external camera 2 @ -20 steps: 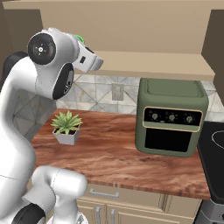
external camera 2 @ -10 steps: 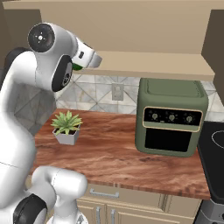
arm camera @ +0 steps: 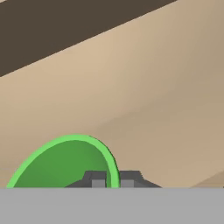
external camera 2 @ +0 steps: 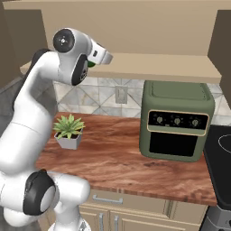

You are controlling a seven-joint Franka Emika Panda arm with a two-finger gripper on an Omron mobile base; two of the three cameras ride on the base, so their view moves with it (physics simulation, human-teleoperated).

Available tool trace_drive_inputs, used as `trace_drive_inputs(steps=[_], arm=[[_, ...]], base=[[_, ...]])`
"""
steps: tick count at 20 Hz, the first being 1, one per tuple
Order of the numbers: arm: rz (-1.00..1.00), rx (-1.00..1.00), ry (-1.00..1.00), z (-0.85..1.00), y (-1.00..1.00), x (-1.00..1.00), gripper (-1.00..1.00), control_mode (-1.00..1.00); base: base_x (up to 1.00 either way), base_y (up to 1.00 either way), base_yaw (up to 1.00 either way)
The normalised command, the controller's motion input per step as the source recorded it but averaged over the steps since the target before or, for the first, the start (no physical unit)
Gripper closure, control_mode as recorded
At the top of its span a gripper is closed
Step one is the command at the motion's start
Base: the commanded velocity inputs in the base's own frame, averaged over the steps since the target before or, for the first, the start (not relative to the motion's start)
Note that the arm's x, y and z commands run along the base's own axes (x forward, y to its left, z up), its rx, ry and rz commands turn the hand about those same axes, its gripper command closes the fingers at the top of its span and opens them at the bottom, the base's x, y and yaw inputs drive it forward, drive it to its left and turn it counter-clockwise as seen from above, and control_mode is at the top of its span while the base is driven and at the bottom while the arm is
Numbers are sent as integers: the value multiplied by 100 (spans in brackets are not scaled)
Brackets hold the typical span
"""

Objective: Move the cup from next to the sink to the open cabinet. Then, move the bowl with the tangerine to the fridge to clear the area for faucet cleaning.

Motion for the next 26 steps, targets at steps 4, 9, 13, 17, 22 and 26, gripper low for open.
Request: trace_drive_inputs(steps=[4, 9, 13, 17, 22, 26], arm=[[-2, 0, 3, 0, 0, 97, 100, -100], [0, 0, 8, -10, 0, 79, 100, -100], [0, 0, 5, -32, 0, 56, 100, -100], [0, 0, 1, -45, 0, 34, 100, -100], [0, 0, 0, -33, 0, 12, 100, -100], [0, 0, 0, -4, 0, 3, -100, -100]], base=[[0, 0, 0], [0, 0, 0], [0, 0, 0], [0, 0, 0], [0, 0, 0], [0, 0, 0]])
